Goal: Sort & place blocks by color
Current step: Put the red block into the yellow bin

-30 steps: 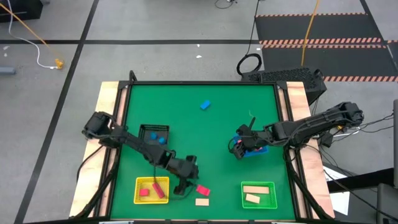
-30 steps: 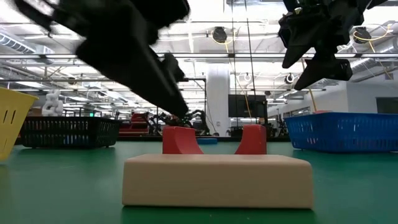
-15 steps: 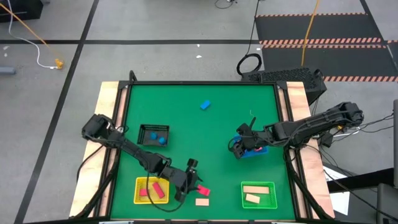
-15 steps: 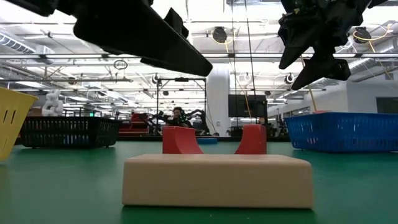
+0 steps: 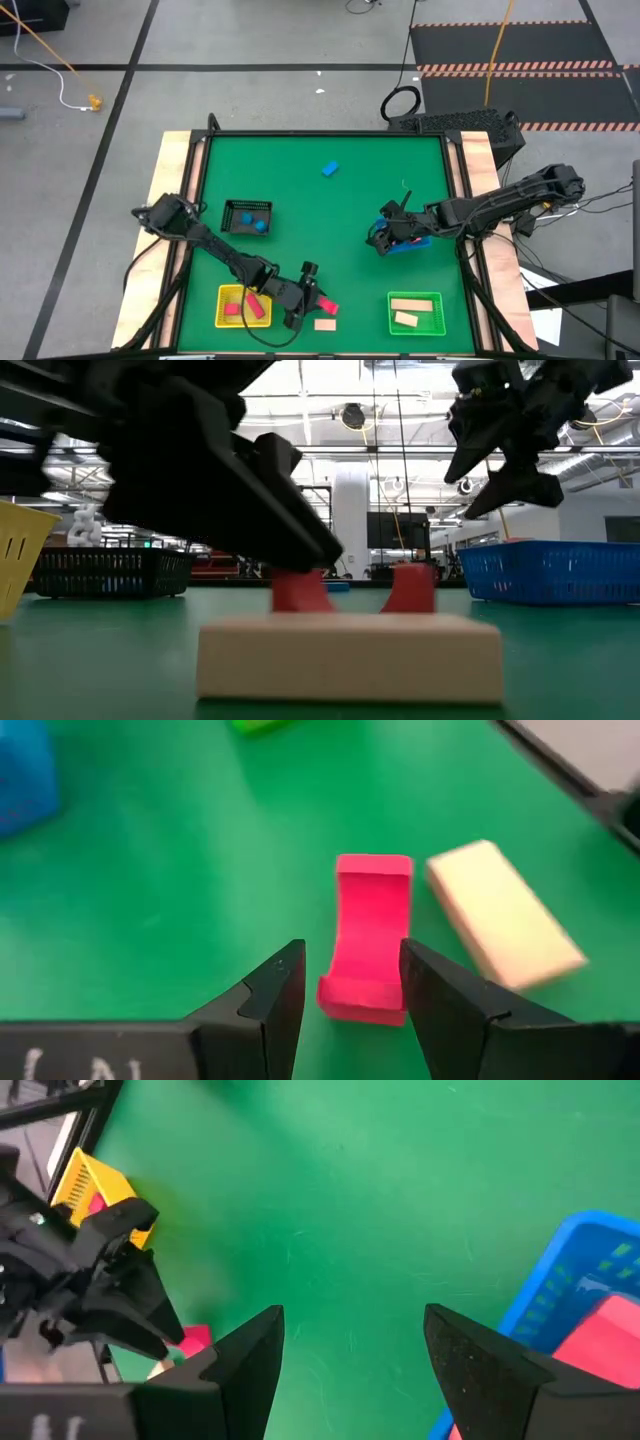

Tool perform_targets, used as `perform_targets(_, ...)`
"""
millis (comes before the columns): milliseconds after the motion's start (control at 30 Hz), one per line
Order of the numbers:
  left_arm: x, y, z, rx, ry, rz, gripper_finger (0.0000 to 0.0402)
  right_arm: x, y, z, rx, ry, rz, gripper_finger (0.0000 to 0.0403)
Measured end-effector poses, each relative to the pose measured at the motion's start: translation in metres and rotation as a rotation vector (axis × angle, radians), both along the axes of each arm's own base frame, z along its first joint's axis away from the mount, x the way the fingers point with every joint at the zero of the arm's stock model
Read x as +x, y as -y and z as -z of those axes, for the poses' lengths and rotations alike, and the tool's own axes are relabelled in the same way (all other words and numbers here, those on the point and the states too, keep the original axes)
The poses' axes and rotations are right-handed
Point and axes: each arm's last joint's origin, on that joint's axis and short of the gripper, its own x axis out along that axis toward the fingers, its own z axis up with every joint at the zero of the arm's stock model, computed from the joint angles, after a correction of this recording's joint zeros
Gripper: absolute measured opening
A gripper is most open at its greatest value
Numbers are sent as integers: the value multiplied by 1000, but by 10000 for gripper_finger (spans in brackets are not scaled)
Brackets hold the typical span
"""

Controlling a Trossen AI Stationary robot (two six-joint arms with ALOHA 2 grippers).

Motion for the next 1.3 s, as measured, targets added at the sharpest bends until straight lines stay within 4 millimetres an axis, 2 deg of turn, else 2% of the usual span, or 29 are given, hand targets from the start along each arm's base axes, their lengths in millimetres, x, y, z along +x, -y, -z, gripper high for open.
perform_targets(300,2,-5,2,-9,-11,-22,164,-11,2,24,9,-58,19,233)
perform_targets(867,0,-2,4,-16,-59,86,163,-4,1,18,-5,49,-19,233)
perform_targets(1300,0,-3,5,-8,-58,91,163,-1,0,14,4,98,-19,233)
